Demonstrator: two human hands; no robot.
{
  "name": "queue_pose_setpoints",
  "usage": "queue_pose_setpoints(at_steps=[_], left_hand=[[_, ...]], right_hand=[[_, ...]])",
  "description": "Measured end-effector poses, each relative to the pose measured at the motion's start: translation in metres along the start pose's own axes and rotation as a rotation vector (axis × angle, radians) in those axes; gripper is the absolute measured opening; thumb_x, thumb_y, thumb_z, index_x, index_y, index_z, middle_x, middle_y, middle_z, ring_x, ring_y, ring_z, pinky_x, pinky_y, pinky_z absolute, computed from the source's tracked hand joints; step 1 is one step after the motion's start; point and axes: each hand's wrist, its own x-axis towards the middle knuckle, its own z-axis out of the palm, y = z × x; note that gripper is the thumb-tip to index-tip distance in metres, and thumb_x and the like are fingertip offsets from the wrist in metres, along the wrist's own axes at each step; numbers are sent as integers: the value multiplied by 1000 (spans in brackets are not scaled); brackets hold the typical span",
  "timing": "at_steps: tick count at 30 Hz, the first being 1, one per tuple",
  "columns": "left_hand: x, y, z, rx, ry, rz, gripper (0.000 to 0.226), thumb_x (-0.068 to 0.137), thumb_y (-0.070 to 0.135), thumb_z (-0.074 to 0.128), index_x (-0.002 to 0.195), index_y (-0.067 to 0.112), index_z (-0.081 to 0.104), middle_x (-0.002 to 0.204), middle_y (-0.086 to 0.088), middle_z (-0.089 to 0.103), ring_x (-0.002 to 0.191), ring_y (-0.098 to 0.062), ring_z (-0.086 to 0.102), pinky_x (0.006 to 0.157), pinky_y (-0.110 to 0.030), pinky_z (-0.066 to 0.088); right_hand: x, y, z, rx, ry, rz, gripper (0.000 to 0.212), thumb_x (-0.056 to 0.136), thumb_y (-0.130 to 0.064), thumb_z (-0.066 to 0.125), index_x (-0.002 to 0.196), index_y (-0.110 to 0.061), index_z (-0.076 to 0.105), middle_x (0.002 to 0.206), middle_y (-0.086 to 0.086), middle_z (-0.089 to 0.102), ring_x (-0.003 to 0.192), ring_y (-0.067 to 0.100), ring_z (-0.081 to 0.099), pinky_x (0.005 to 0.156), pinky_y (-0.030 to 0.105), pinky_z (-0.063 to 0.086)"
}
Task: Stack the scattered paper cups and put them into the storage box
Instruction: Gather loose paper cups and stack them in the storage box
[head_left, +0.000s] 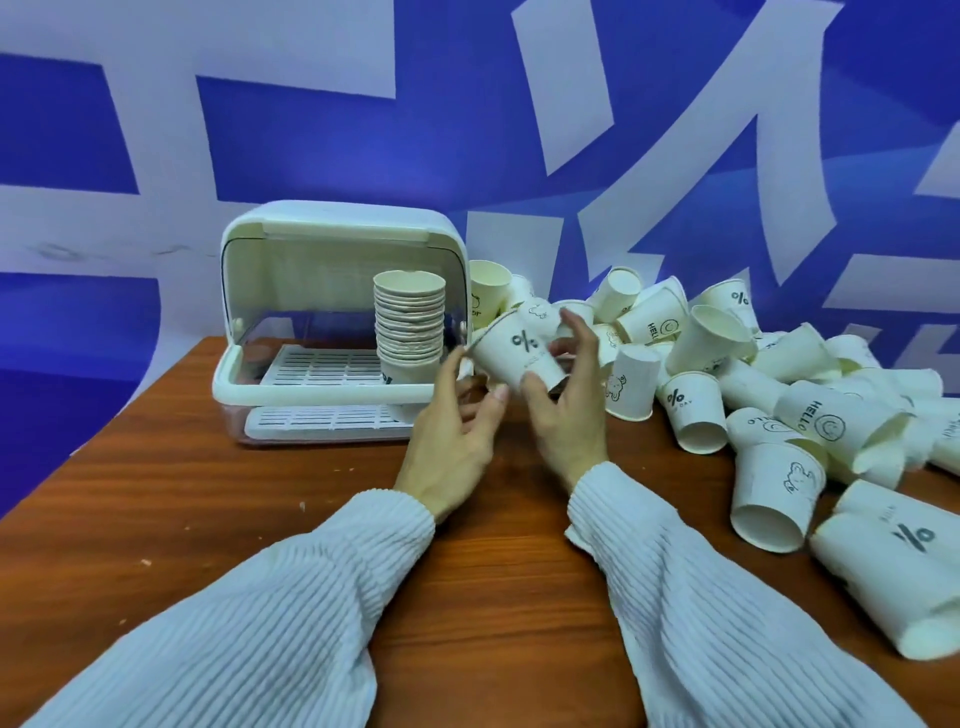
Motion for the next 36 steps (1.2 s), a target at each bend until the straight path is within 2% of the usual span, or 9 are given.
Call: queue_pose_setpoints(at_steps=[3,7,9,12,16,22,27,32,36], left_hand=[[1,-1,-3,-122,101,-23,68,97,42,65,152,39,25,126,3,68,106,-3,70,100,-35,55],[-1,0,-5,-16,223,17,67,86,52,69,140,47,29,125,3,65,103,-11,70,90,-44,60],[-3,2,-6,50,237,43,76,79,57,66,142,47,25,133,2,58,111,-17,64,89,-44,59],[-4,3,-5,113,223,87,84,78,52,70,146,43,22,138,10,47,122,-18,55,94,-48,57],[-5,1,-3,149,205,118,86,80,47,70,149,40,20,137,14,43,118,-8,51,96,-47,55],[-6,6,-4,173,160,115,87,84,43,69,152,41,14,130,13,50,106,-12,61,88,-46,58],[-10,10,-6,195,168,102,91,84,43,69,153,45,10,136,15,48,117,-14,58,95,-47,56],[-11,12,-8,234,185,109,92,85,42,71,153,44,9,148,6,48,126,-17,54,103,-45,50],[-11,12,-9,239,177,122,94,87,35,74,154,42,9,151,5,45,130,-15,51,107,-40,47]], right_hand=[[-12,-9,9,39,-111,-53,54,90,-42,55,139,-20,53,124,-3,60,111,4,56,94,23,48],[2,-3,7,-95,93,0,38,98,-39,50,129,-20,62,126,-3,65,119,13,58,103,41,49],[15,13,7,-374,142,-8,44,96,-31,57,138,-21,58,140,0,60,133,20,50,114,46,40],[34,37,11,-713,3,24,67,95,-34,58,158,-20,39,165,7,36,156,28,24,128,48,18],[53,54,21,-889,-172,91,82,92,-43,55,164,-22,24,171,8,24,160,30,8,129,52,3],[52,56,21,-1022,-197,123,75,82,-32,66,152,-19,44,146,17,46,144,38,33,126,53,13],[52,51,19,-1087,-254,40,59,86,-17,63,143,-16,50,156,11,45,155,37,21,127,57,2],[48,44,18,-1160,-322,43,68,86,-40,63,149,-30,42,145,16,48,142,38,35,124,54,14],[49,45,25,-1144,-335,-3,61,88,-37,62,144,-18,45,156,12,46,155,36,22,125,55,-3]])
